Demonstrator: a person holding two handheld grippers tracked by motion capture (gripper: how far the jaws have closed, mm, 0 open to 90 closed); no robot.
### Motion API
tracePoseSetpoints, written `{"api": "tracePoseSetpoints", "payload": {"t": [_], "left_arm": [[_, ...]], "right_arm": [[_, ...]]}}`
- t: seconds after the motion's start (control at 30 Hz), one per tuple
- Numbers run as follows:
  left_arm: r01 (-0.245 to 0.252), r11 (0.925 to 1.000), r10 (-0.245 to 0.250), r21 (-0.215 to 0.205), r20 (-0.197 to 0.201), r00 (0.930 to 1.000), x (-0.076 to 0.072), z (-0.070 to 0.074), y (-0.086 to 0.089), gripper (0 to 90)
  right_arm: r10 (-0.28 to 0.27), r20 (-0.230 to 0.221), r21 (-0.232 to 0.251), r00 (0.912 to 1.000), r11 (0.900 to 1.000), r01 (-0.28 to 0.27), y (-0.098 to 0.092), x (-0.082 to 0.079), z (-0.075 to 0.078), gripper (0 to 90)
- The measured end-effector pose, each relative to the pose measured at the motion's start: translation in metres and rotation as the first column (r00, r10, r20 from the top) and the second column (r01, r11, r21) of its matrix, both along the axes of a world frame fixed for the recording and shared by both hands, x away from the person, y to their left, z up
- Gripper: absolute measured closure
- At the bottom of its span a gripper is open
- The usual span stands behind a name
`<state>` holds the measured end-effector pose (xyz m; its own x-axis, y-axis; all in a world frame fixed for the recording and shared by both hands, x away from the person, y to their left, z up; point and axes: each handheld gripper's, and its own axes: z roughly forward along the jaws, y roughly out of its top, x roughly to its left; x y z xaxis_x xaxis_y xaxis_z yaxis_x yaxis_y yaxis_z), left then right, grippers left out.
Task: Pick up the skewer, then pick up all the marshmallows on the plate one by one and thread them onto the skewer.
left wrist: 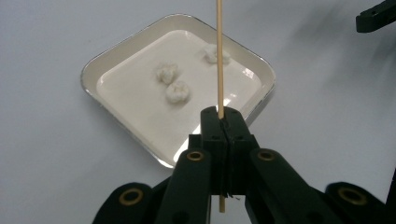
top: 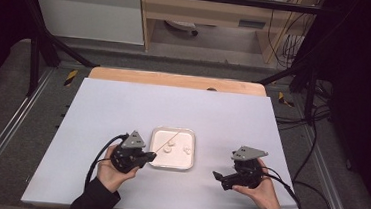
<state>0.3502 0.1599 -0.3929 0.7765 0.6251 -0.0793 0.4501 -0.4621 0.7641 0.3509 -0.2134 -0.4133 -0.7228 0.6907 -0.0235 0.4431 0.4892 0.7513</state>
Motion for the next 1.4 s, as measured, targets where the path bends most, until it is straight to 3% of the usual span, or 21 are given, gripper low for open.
{"api": "tracePoseSetpoints", "payload": {"t": [0.23,0.53,1.07,1.4], "left_arm": [[-0.041,0.9979,0.041,-0.050,0.004,0.9992,-0.005,-0.004,0.026,88.8],[-0.072,0.9925,0.074,-0.099,0.020,0.9970,-0.012,-0.005,0.049,88.8],[-0.086,0.9877,0.090,-0.130,0.023,0.9957,-0.017,-0.011,0.064,88.7],[-0.085,0.9886,0.089,-0.125,0.029,0.9956,-0.017,-0.011,0.064,88.7]], "right_arm": [[-0.026,-0.013,0.023,0.9996,0.999,0.026,0.009,0.006,0.005,0.8],[-0.032,-0.022,0.056,0.9993,0.998,0.033,0.036,0.019,0.012,0.9],[-0.021,-0.025,0.070,0.9995,0.997,0.023,0.078,0.045,0.009,0.9],[0.045,-0.048,0.074,0.9979,0.996,-0.041,0.099,0.063,-0.003,15.9]]}}
